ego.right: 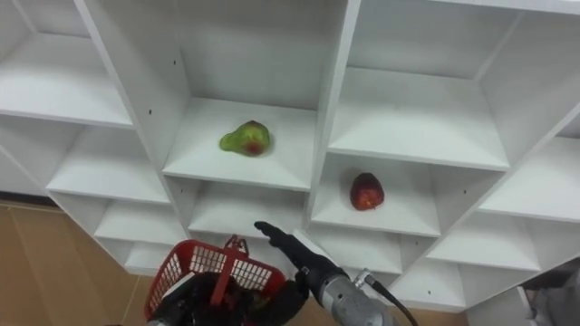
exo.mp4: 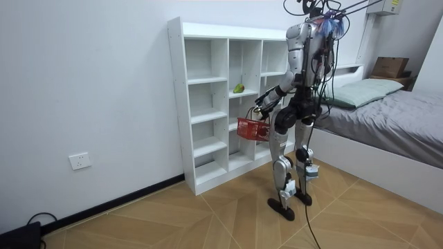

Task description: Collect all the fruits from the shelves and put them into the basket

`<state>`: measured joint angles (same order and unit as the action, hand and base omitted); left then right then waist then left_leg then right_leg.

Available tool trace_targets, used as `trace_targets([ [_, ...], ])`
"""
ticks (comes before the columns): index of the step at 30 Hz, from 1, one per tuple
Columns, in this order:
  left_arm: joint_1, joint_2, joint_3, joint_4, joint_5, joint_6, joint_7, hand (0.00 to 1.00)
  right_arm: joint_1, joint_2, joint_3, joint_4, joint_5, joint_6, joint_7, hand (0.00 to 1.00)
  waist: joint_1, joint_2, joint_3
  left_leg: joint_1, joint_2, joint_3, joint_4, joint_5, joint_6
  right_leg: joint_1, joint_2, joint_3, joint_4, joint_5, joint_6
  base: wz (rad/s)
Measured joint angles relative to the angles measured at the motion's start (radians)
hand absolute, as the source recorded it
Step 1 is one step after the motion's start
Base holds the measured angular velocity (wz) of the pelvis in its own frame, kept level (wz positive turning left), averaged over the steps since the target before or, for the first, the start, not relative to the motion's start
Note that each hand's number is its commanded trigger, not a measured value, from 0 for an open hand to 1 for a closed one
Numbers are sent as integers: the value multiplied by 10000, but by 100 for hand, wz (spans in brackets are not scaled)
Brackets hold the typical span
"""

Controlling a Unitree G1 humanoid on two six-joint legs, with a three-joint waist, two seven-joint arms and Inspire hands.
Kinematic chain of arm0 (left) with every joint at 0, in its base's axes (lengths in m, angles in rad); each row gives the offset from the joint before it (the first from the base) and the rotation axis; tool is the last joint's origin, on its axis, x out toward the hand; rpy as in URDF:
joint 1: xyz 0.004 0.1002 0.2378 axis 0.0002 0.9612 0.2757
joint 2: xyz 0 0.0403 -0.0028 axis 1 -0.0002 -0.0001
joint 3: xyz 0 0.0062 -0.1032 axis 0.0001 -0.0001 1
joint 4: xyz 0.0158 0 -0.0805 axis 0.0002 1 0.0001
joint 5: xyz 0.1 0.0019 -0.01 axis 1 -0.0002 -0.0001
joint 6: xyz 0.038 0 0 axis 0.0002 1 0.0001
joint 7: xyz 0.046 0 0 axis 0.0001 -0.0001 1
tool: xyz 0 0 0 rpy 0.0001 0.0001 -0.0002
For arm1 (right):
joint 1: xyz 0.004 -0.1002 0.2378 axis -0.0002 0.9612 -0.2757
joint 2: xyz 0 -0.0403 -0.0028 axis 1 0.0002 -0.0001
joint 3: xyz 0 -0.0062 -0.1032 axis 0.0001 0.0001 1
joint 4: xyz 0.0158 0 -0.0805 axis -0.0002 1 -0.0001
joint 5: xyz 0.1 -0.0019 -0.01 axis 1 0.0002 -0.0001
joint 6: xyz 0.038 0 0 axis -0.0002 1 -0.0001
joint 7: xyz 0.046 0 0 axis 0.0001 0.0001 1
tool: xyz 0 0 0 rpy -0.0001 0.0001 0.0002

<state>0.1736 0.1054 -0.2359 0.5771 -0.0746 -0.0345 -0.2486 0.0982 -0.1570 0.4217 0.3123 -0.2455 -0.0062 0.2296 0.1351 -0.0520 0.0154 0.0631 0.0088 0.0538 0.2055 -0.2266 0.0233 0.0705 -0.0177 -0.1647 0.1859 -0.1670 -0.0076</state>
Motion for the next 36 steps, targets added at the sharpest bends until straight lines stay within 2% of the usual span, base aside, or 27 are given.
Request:
trace_targets([
  [4,2,67,-53,0,0,-6,2,100,0,-76,8,41,0,-116,-69,0,0,-8,-5,2,-2,-1,11,5,-5,9,-2,0,1,0,0,0],
  [8,2,74,-38,0,2,-7,4,100,-10,-87,-6,239,-5,-177,-88,0,14,-77,-45,-1,-3,0,16,5,-6,13,0,-1,4,0,0,0],
  [16,1,63,-41,1,0,-8,3,100,-10,-152,-16,286,-80,-177,-85,0,76,-91,-23,-17,0,-1,-10,4,-4,-2,-5,1,8,-2,2,0],
  [21,-5,21,160,1,9,-7,11,100,-18,-160,-139,-107,-458,-174,-72,0,70,10,25,-93,10,4,-10,4,-4,-74,-2,0,8,-2,2,0],
  [25,-16,49,362,87,14,-6,55,100,-25,-191,-159,-752,-413,-173,-75,0,68,27,11,-124,0,14,8,9,-12,-132,7,23,13,-2,2,0],
  [32,-2,209,390,351,-133,-6,640,100,-427,-238,-137,-1231,-383,-175,-25,0,76,26,6,7,-8,43,-27,10,-10,-97,16,222,3,-2,2,-1],
  [36,-7,207,750,643,-236,-14,834,100,-632,-356,-220,-1664,-275,-174,131,0,83,14,0,22,4,-7,-28,9,-9,-12,14,154,-9,-2,3,2],
])
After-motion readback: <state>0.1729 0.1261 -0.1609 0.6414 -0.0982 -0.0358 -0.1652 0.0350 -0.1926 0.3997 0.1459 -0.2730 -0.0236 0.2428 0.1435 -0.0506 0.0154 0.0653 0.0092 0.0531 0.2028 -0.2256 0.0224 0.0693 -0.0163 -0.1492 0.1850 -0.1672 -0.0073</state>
